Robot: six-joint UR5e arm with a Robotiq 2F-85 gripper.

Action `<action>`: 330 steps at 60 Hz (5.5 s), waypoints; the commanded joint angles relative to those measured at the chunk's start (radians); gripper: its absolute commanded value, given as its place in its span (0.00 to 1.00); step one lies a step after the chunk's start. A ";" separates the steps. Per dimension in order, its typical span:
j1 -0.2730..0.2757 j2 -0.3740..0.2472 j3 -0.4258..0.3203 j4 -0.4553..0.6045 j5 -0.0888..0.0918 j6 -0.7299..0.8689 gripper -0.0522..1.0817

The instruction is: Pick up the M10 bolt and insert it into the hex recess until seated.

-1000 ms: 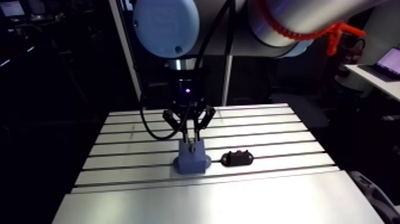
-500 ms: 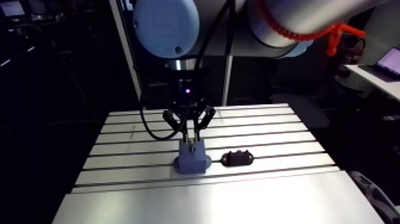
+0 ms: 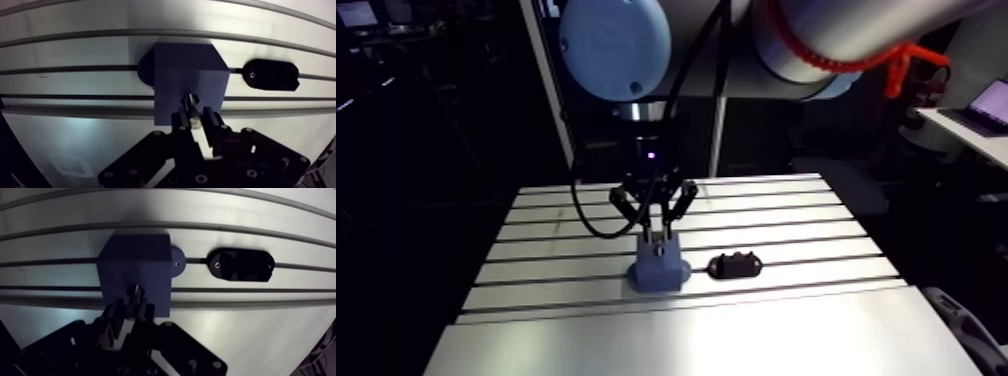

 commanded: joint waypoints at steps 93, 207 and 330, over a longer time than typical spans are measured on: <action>0.002 -0.015 0.012 -0.030 -0.006 -0.008 0.09; 0.031 -0.083 0.106 -0.190 -0.020 -0.201 0.39; 0.020 -0.043 0.121 -0.241 -0.011 -0.174 0.51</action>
